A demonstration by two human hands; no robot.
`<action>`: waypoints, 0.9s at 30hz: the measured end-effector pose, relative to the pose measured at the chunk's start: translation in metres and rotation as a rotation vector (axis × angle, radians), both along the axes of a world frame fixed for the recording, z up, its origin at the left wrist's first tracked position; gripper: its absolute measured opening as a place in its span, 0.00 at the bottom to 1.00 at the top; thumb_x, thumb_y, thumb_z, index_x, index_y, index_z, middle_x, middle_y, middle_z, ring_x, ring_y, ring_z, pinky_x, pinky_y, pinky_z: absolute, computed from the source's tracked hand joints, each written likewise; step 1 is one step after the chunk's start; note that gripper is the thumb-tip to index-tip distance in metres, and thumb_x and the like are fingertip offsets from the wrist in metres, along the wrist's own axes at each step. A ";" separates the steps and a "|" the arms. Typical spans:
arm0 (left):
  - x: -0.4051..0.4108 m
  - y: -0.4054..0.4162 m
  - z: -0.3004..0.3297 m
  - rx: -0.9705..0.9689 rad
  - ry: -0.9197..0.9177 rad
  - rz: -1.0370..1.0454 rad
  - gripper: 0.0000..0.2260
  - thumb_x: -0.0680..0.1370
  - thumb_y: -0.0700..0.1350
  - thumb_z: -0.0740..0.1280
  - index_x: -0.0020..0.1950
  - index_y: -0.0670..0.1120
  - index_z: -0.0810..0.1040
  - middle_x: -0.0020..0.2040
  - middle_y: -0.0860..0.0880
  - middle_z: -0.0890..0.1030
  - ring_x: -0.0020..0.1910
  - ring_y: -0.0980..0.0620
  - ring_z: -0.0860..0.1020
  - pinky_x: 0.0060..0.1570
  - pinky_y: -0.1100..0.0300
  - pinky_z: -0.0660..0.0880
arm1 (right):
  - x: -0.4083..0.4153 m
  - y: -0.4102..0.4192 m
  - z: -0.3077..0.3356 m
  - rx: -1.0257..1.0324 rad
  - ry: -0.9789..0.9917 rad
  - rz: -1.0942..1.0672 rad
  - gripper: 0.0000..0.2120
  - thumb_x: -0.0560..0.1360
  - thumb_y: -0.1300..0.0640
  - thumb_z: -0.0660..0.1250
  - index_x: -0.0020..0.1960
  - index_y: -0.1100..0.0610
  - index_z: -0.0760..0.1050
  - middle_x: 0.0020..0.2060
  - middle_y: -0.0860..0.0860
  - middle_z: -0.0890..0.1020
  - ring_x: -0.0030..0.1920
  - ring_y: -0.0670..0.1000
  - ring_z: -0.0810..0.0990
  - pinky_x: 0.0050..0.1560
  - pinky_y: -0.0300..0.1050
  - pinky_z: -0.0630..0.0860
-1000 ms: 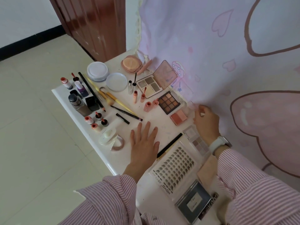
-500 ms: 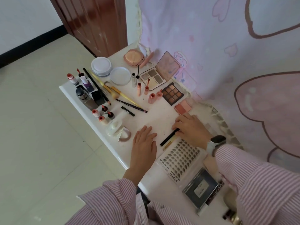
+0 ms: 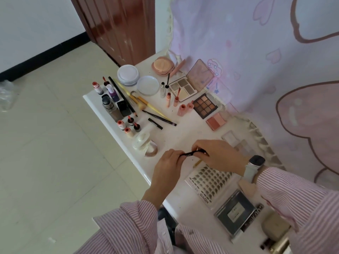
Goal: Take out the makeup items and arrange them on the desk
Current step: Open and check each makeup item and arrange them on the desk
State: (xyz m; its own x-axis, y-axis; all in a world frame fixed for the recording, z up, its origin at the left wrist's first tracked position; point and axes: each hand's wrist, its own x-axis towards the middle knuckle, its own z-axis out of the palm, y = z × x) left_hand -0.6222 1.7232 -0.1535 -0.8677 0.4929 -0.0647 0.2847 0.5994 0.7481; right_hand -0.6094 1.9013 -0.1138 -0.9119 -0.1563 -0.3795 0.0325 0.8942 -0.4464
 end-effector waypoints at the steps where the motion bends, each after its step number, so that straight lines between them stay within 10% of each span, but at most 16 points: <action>1: -0.001 -0.002 0.000 -0.008 0.014 -0.009 0.09 0.79 0.41 0.62 0.54 0.40 0.79 0.44 0.45 0.78 0.43 0.48 0.76 0.41 0.60 0.71 | 0.002 0.002 0.003 -0.040 -0.045 -0.057 0.06 0.78 0.51 0.59 0.51 0.48 0.73 0.34 0.41 0.75 0.32 0.40 0.72 0.31 0.32 0.64; 9: 0.003 0.007 0.017 -0.116 -0.002 -0.241 0.14 0.82 0.49 0.52 0.60 0.47 0.73 0.51 0.52 0.76 0.43 0.53 0.75 0.41 0.61 0.70 | 0.013 0.003 0.011 -0.426 -0.135 -0.382 0.08 0.76 0.56 0.63 0.41 0.45 0.70 0.34 0.44 0.77 0.31 0.40 0.73 0.32 0.32 0.72; 16: 0.011 0.014 0.015 -0.066 -0.011 -0.178 0.11 0.82 0.50 0.52 0.55 0.48 0.72 0.26 0.56 0.66 0.24 0.57 0.65 0.26 0.64 0.58 | 0.019 -0.002 0.011 -0.420 -0.048 -0.386 0.10 0.77 0.59 0.61 0.38 0.48 0.68 0.32 0.44 0.73 0.32 0.38 0.70 0.35 0.33 0.70; 27: 0.007 0.005 0.011 -0.016 -0.325 -0.052 0.11 0.77 0.59 0.57 0.49 0.54 0.70 0.26 0.54 0.71 0.23 0.58 0.67 0.26 0.66 0.62 | 0.013 0.003 0.020 -0.446 -0.038 -0.351 0.07 0.77 0.61 0.61 0.42 0.50 0.71 0.32 0.46 0.75 0.29 0.39 0.70 0.30 0.30 0.69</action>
State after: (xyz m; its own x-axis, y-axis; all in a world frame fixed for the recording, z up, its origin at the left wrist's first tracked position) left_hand -0.6154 1.7282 -0.1428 -0.7740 0.5325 -0.3426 0.0628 0.6029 0.7953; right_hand -0.5966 1.9047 -0.0936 -0.9251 0.0016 -0.3796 0.3173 0.5523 -0.7709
